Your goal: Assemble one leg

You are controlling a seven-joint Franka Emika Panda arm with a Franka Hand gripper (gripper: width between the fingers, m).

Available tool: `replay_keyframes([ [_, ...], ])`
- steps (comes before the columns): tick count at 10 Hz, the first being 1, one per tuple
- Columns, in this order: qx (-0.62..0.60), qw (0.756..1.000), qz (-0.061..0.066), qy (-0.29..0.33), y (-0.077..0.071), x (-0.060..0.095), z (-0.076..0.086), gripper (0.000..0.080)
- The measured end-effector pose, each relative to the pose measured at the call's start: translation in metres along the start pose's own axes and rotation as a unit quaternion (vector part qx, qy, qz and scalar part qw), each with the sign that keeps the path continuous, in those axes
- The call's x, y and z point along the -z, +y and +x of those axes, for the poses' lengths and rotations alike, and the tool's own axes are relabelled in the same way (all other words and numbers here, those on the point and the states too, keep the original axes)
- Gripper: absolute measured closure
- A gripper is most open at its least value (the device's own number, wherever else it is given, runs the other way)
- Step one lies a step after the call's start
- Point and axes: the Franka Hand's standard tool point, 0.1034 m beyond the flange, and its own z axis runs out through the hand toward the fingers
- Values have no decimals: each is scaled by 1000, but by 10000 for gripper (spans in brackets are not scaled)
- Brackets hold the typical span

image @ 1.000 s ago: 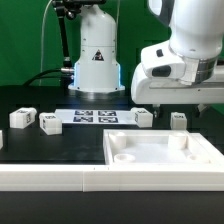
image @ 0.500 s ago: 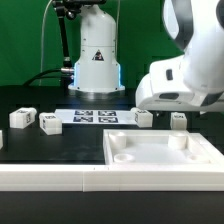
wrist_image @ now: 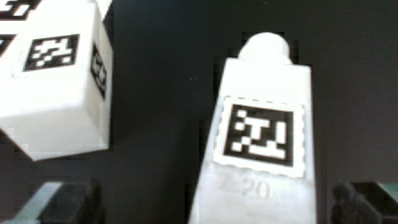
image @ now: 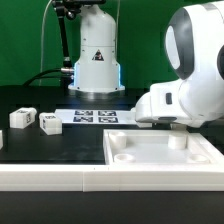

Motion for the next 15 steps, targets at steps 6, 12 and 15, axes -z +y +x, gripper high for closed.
replay_keyframes([
  [6, 3, 1000, -3, -4, 1, -6, -1, 180],
  [12, 3, 1000, -3, -4, 1, -6, -1, 509],
  [15, 3, 1000, -3, -3, 1, -5, -1, 509],
])
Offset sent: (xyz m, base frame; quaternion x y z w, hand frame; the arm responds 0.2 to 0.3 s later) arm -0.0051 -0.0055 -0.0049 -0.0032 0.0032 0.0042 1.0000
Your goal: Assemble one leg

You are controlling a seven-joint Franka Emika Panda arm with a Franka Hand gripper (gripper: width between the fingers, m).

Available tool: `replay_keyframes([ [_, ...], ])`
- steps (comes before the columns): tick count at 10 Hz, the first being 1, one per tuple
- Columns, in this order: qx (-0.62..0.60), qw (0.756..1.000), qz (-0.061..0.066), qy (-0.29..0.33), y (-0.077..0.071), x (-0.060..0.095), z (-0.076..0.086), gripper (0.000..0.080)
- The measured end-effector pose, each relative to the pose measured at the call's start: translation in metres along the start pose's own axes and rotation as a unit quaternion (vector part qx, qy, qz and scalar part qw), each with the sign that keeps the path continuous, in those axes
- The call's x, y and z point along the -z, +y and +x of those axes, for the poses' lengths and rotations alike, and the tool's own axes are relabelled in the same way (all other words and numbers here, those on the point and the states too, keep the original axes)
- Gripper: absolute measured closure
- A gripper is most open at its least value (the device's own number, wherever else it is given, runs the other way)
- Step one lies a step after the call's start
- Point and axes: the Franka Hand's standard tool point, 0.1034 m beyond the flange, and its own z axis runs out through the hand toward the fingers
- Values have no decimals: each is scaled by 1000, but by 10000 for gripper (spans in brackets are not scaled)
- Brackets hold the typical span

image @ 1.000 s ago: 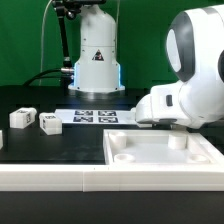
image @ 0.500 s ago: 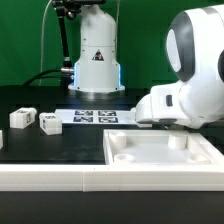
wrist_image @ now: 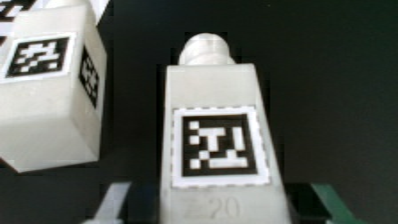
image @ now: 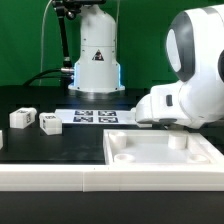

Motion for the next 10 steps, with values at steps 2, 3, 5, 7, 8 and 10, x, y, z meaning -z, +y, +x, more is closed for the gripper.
replay_keyframes([
  [2, 14, 1000, -2, 17, 2, 24, -20, 509],
  [3, 18, 1000, -3, 22, 5, 39, -34, 508],
  [5, 19, 999, -3, 36, 5, 54, -45, 508],
  [7, 19, 999, -3, 35, 5, 53, -45, 508],
  [8, 19, 998, 1, 67, 3, 58, -38, 508],
  [10, 31, 990, 9, 135, 7, 66, -30, 508],
])
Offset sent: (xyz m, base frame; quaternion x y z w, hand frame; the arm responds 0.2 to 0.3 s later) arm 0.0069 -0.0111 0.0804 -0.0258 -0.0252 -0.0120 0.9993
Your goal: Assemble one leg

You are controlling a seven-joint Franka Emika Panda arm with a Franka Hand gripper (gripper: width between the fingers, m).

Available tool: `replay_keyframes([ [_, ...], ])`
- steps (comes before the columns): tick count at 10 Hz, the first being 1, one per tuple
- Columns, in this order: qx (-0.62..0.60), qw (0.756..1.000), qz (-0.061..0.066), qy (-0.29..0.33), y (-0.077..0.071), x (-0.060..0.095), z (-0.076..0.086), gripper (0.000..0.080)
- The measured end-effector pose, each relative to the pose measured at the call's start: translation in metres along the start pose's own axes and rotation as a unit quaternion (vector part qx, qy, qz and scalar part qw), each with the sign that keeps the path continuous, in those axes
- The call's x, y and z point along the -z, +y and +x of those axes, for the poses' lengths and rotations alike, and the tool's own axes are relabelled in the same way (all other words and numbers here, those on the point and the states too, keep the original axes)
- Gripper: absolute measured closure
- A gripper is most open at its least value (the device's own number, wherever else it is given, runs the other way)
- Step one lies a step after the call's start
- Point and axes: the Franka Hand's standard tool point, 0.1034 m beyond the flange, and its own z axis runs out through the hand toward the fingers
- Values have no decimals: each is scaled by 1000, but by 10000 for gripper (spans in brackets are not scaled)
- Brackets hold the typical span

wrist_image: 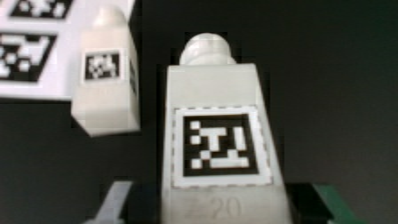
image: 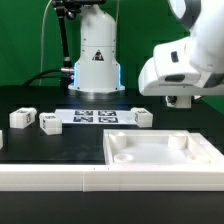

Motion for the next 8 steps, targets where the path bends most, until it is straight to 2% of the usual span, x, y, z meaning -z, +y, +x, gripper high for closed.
replay_keyframes([
  [3, 27, 995, 6, 93, 6, 39, 16, 508],
  [5, 25, 991, 8, 134, 7, 62, 14, 508],
  [6, 25, 989, 8, 148, 8, 72, 9, 508],
  [7, 23, 983, 9, 182, 9, 81, 11, 508],
  [8, 23, 977, 9, 211, 9, 80, 13, 508],
])
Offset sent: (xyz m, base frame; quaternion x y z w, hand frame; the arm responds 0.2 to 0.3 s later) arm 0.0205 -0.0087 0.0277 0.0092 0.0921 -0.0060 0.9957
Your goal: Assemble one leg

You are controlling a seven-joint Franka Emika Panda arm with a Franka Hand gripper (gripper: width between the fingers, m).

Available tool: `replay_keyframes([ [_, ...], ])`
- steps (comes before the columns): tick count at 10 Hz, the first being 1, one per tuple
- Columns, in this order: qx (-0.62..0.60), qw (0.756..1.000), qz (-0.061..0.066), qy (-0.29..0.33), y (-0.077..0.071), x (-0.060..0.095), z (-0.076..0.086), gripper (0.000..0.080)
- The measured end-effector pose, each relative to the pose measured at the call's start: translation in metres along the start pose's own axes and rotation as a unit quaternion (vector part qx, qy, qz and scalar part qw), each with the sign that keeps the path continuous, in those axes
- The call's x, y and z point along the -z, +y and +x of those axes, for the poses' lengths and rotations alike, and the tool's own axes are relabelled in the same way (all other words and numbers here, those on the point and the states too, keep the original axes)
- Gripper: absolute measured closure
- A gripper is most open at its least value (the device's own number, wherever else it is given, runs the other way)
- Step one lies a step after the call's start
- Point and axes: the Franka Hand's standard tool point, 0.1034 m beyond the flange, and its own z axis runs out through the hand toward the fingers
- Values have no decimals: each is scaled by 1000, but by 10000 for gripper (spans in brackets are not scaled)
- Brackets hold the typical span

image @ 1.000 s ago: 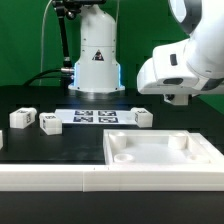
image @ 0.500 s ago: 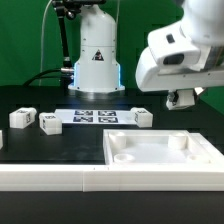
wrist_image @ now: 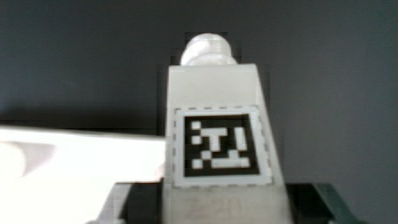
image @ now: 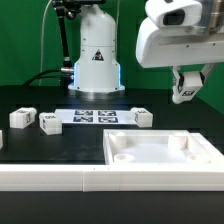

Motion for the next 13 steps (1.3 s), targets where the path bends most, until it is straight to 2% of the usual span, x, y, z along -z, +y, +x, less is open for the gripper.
replay_keyframes([
  [3, 2, 996, 0, 90, 0, 0, 7, 508],
  [5, 20, 988, 0, 155, 10, 3, 22, 508],
  [9, 22, 966, -2, 257, 21, 35, 53, 508],
  [11, 24, 943, -4, 332, 22, 34, 53, 508],
  [13, 26, 941, -5, 338, 23, 32, 55, 507],
])
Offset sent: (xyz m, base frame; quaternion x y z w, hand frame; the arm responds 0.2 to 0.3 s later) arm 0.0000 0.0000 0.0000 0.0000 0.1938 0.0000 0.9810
